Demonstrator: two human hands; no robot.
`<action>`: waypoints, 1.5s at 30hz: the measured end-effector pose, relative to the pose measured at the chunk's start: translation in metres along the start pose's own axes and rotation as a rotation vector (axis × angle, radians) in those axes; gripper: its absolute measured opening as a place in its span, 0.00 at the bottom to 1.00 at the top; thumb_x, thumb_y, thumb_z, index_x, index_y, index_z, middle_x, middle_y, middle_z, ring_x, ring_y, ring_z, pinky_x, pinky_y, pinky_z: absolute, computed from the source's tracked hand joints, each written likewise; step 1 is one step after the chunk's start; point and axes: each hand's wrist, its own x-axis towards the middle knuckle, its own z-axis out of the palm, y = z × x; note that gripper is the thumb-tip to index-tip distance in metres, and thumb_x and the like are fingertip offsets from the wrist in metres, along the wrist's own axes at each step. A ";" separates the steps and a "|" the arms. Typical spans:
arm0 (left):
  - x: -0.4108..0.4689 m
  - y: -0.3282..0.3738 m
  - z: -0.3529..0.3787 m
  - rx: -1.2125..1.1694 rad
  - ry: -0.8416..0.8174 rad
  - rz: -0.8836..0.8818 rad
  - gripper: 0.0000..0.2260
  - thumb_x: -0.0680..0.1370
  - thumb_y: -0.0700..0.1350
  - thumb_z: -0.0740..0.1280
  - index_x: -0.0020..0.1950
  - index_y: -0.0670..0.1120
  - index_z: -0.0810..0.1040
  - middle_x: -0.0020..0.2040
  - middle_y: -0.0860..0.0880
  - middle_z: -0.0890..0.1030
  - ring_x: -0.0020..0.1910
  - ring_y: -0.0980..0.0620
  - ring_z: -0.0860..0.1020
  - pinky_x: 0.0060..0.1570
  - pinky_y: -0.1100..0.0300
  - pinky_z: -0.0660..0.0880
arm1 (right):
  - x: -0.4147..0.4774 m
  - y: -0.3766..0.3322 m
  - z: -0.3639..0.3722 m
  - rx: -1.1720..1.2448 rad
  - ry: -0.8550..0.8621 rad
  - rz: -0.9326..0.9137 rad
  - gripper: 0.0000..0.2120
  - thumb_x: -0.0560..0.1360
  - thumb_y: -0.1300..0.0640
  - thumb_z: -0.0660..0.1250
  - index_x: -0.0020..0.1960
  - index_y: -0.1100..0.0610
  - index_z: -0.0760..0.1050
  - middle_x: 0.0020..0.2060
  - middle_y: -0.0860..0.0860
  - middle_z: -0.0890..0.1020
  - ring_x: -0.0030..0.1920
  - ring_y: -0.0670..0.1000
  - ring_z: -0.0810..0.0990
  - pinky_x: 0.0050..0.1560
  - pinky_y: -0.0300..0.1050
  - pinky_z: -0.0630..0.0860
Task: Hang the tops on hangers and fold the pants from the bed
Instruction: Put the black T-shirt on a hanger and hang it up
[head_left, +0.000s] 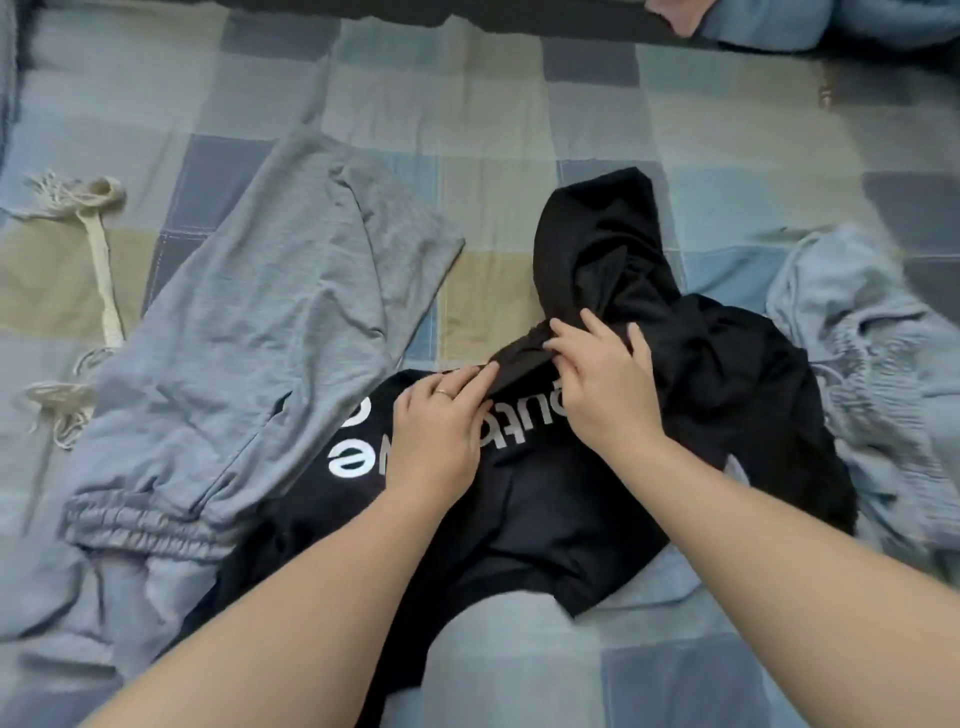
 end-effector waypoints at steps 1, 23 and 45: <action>-0.025 0.010 -0.004 0.030 0.005 0.023 0.19 0.81 0.46 0.66 0.72 0.54 0.75 0.60 0.51 0.80 0.55 0.44 0.76 0.54 0.46 0.71 | -0.031 0.000 -0.005 0.019 0.011 0.031 0.13 0.82 0.58 0.61 0.61 0.51 0.81 0.69 0.43 0.77 0.76 0.47 0.64 0.77 0.56 0.49; -0.216 0.102 -0.064 -0.557 -0.417 -0.854 0.32 0.74 0.53 0.75 0.72 0.47 0.64 0.62 0.50 0.73 0.48 0.59 0.77 0.44 0.64 0.72 | -0.365 -0.056 -0.050 0.366 -0.906 0.528 0.16 0.79 0.46 0.63 0.37 0.52 0.76 0.32 0.48 0.78 0.38 0.47 0.75 0.43 0.48 0.73; -0.308 0.068 -0.079 -0.255 -0.479 -1.120 0.06 0.78 0.39 0.65 0.43 0.47 0.71 0.43 0.48 0.77 0.51 0.42 0.77 0.45 0.56 0.68 | -0.315 -0.033 -0.049 0.212 -0.517 0.409 0.14 0.76 0.58 0.61 0.34 0.54 0.61 0.38 0.47 0.72 0.45 0.55 0.71 0.51 0.50 0.62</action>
